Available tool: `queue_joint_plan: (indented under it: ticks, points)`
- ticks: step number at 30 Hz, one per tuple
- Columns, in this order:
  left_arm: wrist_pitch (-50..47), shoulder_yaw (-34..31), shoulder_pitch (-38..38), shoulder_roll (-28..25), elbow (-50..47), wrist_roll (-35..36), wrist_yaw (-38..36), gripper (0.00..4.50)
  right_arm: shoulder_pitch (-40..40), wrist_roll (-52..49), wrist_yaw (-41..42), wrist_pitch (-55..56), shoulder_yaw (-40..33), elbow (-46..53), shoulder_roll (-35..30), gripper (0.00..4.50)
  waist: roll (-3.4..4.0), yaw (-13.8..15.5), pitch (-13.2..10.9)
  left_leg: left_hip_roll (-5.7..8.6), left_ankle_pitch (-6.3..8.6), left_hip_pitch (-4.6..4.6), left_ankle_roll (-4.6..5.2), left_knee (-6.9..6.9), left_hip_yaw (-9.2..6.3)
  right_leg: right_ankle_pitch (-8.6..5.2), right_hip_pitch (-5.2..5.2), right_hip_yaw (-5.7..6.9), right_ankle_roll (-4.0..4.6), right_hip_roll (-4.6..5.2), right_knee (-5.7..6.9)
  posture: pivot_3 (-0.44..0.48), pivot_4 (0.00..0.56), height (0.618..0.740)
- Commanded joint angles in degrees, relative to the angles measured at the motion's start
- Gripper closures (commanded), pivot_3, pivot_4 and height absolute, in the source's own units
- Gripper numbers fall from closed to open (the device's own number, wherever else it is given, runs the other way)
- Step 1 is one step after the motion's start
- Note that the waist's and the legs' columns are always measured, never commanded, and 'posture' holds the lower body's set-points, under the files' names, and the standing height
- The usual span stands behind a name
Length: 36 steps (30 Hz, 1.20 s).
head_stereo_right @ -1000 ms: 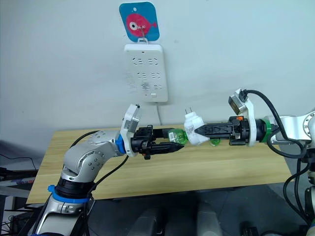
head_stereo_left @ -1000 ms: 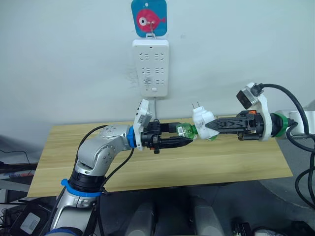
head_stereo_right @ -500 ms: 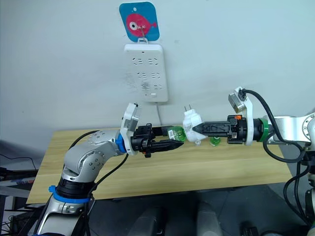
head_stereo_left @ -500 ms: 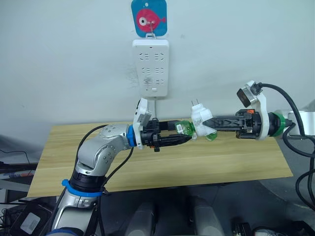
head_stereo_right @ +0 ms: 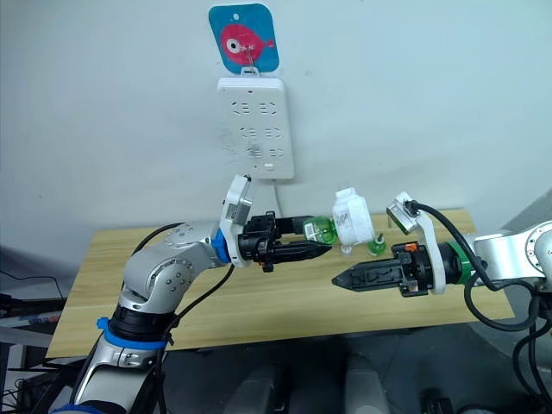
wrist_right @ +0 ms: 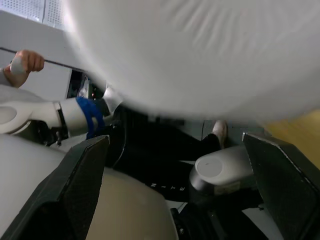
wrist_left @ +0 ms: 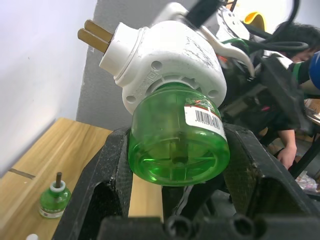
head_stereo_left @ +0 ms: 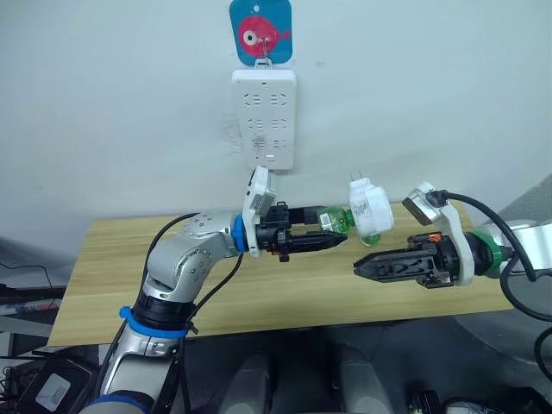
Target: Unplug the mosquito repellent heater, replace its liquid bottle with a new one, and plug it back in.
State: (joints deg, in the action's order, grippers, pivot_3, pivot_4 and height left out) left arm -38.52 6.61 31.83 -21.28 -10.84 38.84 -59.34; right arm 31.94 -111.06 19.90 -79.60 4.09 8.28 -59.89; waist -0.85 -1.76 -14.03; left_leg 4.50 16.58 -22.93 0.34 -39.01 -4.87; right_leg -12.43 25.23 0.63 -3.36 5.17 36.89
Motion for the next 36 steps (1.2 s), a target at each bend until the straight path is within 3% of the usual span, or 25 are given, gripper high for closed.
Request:
queue_joint_plan:
  ticks: [1, 7, 10, 15, 20, 29, 36]
  points:
    - [1.5, -0.8, 0.9, -0.1, -1.0, 0.4, -0.5, 2.22, -0.1, 1.8, 2.4, 0.2, -1.6, 0.1, -0.9, 0.05, 0.0, 0.0, 0.0, 0.0, 0.0, 0.0, 0.0, 0.0, 0.0, 0.0, 0.0, 0.0, 0.0, 0.0, 0.0, -0.107, 0.246, 0.74]
    - [1.4, -1.0, 0.1, -1.1, -1.5, 0.6, -1.0, 2.22, 2.2, 16.5, 12.6, -1.7, -3.9, -5.5, -3.1, 0.05, 0.0, 0.0, 0.0, 0.02, 0.0, 0.0, 0.0, 0.0, 0.03, 0.0, 0.0, -0.01, 0.0, -0.01, -0.01, -0.107, 0.246, 0.74]
    - [1.1, -1.2, -0.6, -2.3, -1.8, 1.0, -1.4, 2.22, 5.1, 22.2, 17.3, -2.3, -4.5, -9.1, -3.6, 0.6, 0.0, 0.0, 0.0, 0.0, 0.0, 0.01, 0.0, 0.0, 0.06, 0.0, 0.02, -0.02, 0.0, -0.02, 0.0, -0.113, 0.247, 0.74]
    - [1.1, -1.0, -1.0, -3.0, -2.1, 1.2, -1.8, 2.22, 9.7, 29.2, 26.0, -3.7, -4.3, -11.4, -2.3, 2.4, 0.0, -0.1, 0.0, -0.01, 0.0, 0.0, 0.0, 0.01, 0.07, 0.0, 0.04, -0.01, 0.0, -0.03, 0.0, -0.114, 0.246, 0.74]
    - [0.5, -0.7, -0.9, -3.2, -2.4, 1.5, -2.3, 2.22, 13.8, 28.9, 28.5, -7.4, -4.9, -11.8, 1.7, 4.37, 0.0, 0.0, 0.0, -0.02, 0.01, 0.0, 0.0, 0.01, 0.06, 0.0, 0.05, -0.02, 0.0, -0.01, -0.01, -0.11, 0.248, 0.74]
    - [-0.8, 0.0, -1.7, -3.2, -4.6, 2.5, -2.6, 2.22, 15.7, 29.0, 23.4, -11.6, -8.4, -12.8, 8.5, 4.45, 0.0, 0.1, 0.0, 0.0, 0.0, -0.01, -0.01, 0.01, 0.02, 0.0, 0.05, -0.03, 0.0, 0.02, 0.0, -0.097, 0.247, 0.74]
    - [-1.1, -1.0, -2.5, -4.0, -5.0, 2.8, -2.7, 2.22, 14.6, 35.5, 26.3, -11.3, -9.3, -13.4, 6.5, 4.45, 0.0, 0.1, 0.0, 0.0, 0.0, -0.01, -0.01, 0.01, 0.04, 0.0, 0.05, -0.03, 0.0, 0.03, 0.0, -0.094, 0.243, 0.74]
